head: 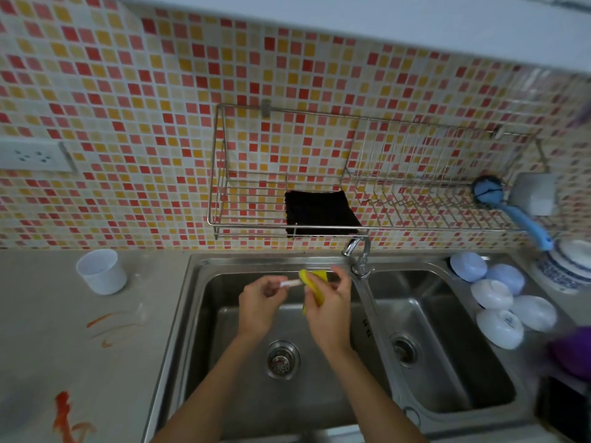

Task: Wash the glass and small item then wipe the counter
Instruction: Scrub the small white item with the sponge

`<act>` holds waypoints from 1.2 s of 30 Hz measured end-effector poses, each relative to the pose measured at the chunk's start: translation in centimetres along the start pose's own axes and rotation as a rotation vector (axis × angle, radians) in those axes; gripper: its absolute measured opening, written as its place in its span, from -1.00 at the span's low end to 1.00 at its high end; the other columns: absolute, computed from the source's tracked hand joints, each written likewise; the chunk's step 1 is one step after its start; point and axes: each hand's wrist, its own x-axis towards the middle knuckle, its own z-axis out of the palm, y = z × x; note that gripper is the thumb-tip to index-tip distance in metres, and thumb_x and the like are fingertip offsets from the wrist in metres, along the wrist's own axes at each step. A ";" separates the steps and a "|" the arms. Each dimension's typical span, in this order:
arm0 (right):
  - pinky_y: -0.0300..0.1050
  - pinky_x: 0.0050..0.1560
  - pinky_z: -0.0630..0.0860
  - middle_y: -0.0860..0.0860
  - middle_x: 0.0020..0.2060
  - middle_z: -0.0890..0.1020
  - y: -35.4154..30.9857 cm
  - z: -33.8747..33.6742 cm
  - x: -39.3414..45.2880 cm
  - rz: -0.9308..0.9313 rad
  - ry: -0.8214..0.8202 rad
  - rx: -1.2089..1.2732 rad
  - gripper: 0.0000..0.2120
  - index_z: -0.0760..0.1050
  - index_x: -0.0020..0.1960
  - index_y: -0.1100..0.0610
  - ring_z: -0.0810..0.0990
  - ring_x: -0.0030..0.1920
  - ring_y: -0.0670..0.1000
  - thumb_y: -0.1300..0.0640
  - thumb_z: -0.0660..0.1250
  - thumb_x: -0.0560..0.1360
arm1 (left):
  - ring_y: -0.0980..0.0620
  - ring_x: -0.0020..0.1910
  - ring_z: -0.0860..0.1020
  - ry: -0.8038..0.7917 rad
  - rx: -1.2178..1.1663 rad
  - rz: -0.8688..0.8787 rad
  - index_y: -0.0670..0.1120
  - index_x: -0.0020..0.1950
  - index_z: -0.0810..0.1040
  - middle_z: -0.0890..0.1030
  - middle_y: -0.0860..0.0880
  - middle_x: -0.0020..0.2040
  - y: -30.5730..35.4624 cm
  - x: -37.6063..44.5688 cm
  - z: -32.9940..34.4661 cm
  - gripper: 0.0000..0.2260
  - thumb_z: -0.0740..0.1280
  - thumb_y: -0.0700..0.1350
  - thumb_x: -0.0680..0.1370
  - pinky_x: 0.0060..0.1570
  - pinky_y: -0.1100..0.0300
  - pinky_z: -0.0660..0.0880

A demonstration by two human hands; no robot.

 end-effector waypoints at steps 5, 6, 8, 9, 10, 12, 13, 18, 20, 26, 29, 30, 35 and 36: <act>-0.33 -0.07 0.40 -0.09 0.05 0.56 1.8 -0.5 2.4 0.323 -0.160 0.277 -0.75 0.48 0.04 -0.10 0.54 0.09 -0.01 0.10 0.47 0.44 | 0.19 -0.12 0.65 -0.043 -0.020 -0.008 0.05 -0.07 0.65 0.70 0.09 -0.16 -0.3 1.2 0.9 -0.76 0.44 -0.30 0.45 -0.04 0.25 0.57; -0.33 -0.15 0.39 -0.11 -0.03 0.58 2.2 -0.5 2.8 0.349 -0.192 0.323 -0.75 0.46 0.01 -0.10 0.56 0.01 -0.03 0.09 0.47 0.43 | 0.14 -0.11 0.66 -0.046 -0.035 -0.029 0.04 -0.07 0.65 0.71 0.06 -0.15 -0.5 1.5 1.2 -0.77 0.44 -0.30 0.44 -0.02 0.19 0.59; -0.43 -0.22 0.37 -0.15 -0.09 0.59 2.9 -0.5 3.6 0.360 -0.216 0.340 -0.75 0.49 0.01 -0.09 0.56 -0.08 -0.13 0.12 0.48 0.42 | 0.06 -0.09 0.67 -0.046 -0.061 -0.059 0.03 -0.08 0.66 0.71 0.02 -0.15 -0.7 2.0 1.7 -0.81 0.46 -0.25 0.42 0.00 0.11 0.60; -0.49 -0.25 0.36 -0.18 -0.11 0.57 3.1 -0.4 3.9 0.355 -0.218 0.330 -0.75 0.51 0.02 -0.06 0.53 -0.10 -0.21 0.14 0.48 0.42 | 0.05 -0.08 0.67 -0.055 -0.064 -0.063 0.03 -0.09 0.67 0.71 0.02 -0.15 -0.7 2.2 2.0 -0.84 0.48 -0.21 0.42 0.00 0.11 0.60; -0.52 -0.27 0.35 -0.19 -0.11 0.55 3.3 -0.4 4.2 0.346 -0.220 0.319 -0.75 0.52 0.03 -0.04 0.51 -0.12 -0.26 0.16 0.48 0.42 | 0.06 -0.08 0.67 -0.068 -0.066 -0.063 0.01 -0.08 0.68 0.71 0.02 -0.15 -0.7 2.3 2.4 -0.87 0.49 -0.19 0.43 0.00 0.14 0.59; -0.53 -0.29 0.36 -0.18 -0.09 0.54 3.8 -0.2 4.6 0.335 -0.227 0.313 -0.75 0.53 0.04 -0.05 0.49 -0.12 -0.28 0.15 0.48 0.42 | 0.08 -0.09 0.67 -0.082 -0.064 -0.049 -0.03 -0.08 0.69 0.71 0.02 -0.15 -0.7 2.5 3.1 -0.91 0.48 -0.18 0.45 -0.02 0.23 0.58; -0.51 -0.29 0.36 -0.19 -0.08 0.52 3.9 -0.1 4.7 0.330 -0.237 0.306 -0.75 0.52 0.04 -0.08 0.50 -0.12 -0.27 0.12 0.48 0.43 | 0.09 -0.11 0.67 -0.081 -0.055 -0.040 -0.05 -0.08 0.69 0.71 0.02 -0.15 -0.6 2.6 3.4 -0.92 0.47 -0.19 0.46 -0.04 0.26 0.58; -0.40 -0.14 0.40 -0.12 0.00 0.57 5.3 0.6 4.8 0.244 -0.186 0.211 -0.75 0.56 0.05 -0.06 0.53 -0.05 -0.22 0.15 0.48 0.42 | 0.26 -0.20 0.63 -0.056 0.023 -0.076 -0.02 -0.11 0.65 0.69 0.05 -0.16 -1.3 3.3 4.3 -0.83 0.45 -0.29 0.45 -0.12 0.40 0.52; -0.39 0.05 0.39 -0.04 0.12 0.53 5.9 0.7 4.3 0.194 -0.142 0.134 -0.74 0.60 0.09 0.03 0.53 0.06 -0.13 0.20 0.46 0.42 | 0.30 -0.21 0.62 -0.042 0.041 -0.099 0.01 -0.11 0.63 0.68 0.05 -0.15 -1.6 3.5 4.4 -0.78 0.45 -0.32 0.44 -0.11 0.39 0.52; -0.65 0.06 0.21 0.02 0.17 0.40 5.8 0.3 3.5 0.026 -0.191 0.073 -0.71 0.62 0.18 0.04 0.40 0.01 -0.22 0.22 0.42 0.47 | 0.18 -0.17 0.64 -0.004 0.060 -0.113 -0.09 -0.08 0.66 0.70 -0.01 -0.15 -1.7 3.6 5.0 -0.83 0.46 -0.33 0.42 -0.05 0.32 0.56; -0.69 -0.04 0.24 0.11 0.17 0.42 6.1 -0.2 4.3 0.078 -0.129 0.061 -0.72 0.62 0.18 0.10 0.42 -0.07 -0.29 0.26 0.41 0.48 | 0.25 -0.20 0.63 0.027 0.086 -0.122 -0.11 -0.04 0.67 0.69 0.03 -0.16 -1.7 3.4 5.5 -0.85 0.47 -0.28 0.43 -0.07 0.35 0.56; -0.69 -0.03 0.24 0.10 0.16 0.42 6.1 -0.3 4.2 0.056 -0.126 0.054 -0.73 0.62 0.17 0.10 0.42 -0.08 -0.30 0.27 0.41 0.48 | 0.23 -0.19 0.64 0.033 0.064 -0.137 -0.11 -0.04 0.67 0.69 0.02 -0.16 -1.7 3.3 5.5 -0.86 0.47 -0.27 0.43 -0.05 0.30 0.58; -0.66 -0.01 0.29 -0.04 0.13 0.36 5.3 0.1 3.0 -0.124 -0.194 0.040 -0.71 0.62 0.17 0.10 0.42 0.01 -0.19 0.31 0.39 0.48 | -0.08 -0.11 0.68 0.041 -0.076 -0.211 -0.11 -0.09 0.67 0.71 -0.09 -0.16 -2.0 3.2 5.6 -0.90 0.47 -0.27 0.43 0.04 -0.01 0.60; -0.61 -0.01 0.35 -0.04 0.12 0.36 5.7 0.3 3.4 -0.090 -0.157 0.042 -0.70 0.62 0.17 0.10 0.45 0.01 -0.14 0.32 0.39 0.48 | -0.07 -0.12 0.68 0.061 -0.094 -0.236 -0.10 -0.10 0.67 0.71 -0.09 -0.16 -1.9 3.3 5.8 -0.90 0.48 -0.25 0.43 0.04 -0.01 0.60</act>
